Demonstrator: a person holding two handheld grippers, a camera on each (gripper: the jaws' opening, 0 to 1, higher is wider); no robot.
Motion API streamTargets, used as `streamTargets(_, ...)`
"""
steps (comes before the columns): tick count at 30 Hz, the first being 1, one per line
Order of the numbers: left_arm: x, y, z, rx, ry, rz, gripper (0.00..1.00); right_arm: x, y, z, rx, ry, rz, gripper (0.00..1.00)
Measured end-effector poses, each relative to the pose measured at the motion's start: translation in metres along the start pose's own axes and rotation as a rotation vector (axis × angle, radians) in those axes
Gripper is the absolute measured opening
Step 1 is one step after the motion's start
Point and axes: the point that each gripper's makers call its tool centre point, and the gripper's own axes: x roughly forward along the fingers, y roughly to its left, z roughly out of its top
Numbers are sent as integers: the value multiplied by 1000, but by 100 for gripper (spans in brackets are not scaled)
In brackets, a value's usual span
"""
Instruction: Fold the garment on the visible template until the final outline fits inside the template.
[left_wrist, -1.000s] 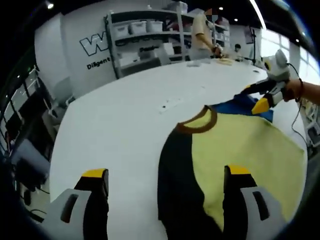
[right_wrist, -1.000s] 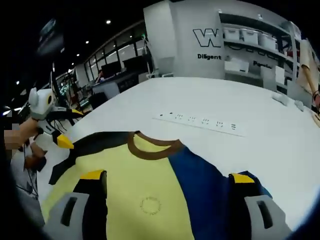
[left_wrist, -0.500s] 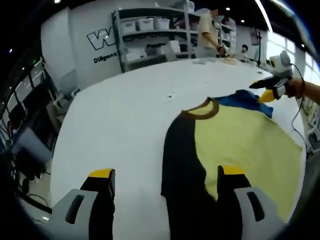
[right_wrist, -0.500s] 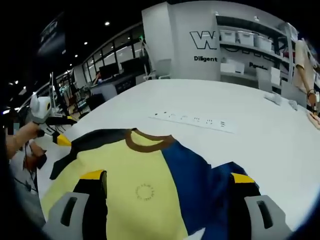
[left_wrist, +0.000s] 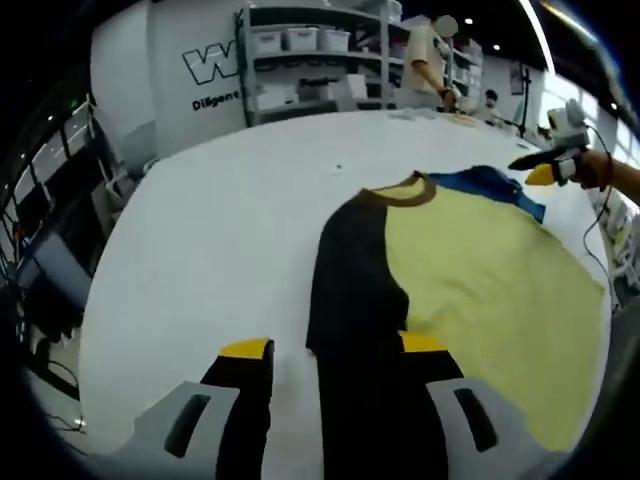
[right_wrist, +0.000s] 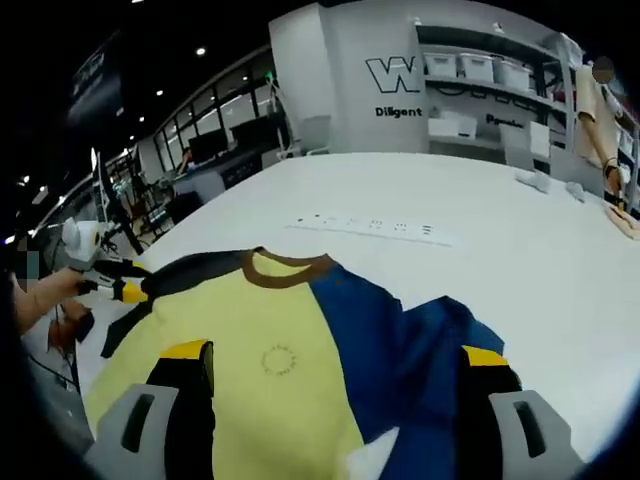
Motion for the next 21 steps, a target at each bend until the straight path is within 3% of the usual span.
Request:
streamTargets(6, 4, -8, -13, -63, 28, -17, 25, -5, -11, -11, 18, 13, -29, 99)
streamTargets(12, 4, -10, -18, -65, 35, 4, 4, -11, -19, -21, 29, 20, -50, 99)
streamTargets(21, 3, 8, -18, -53, 49, 75, 4, -18, -29, -31, 48, 28, -72, 97)
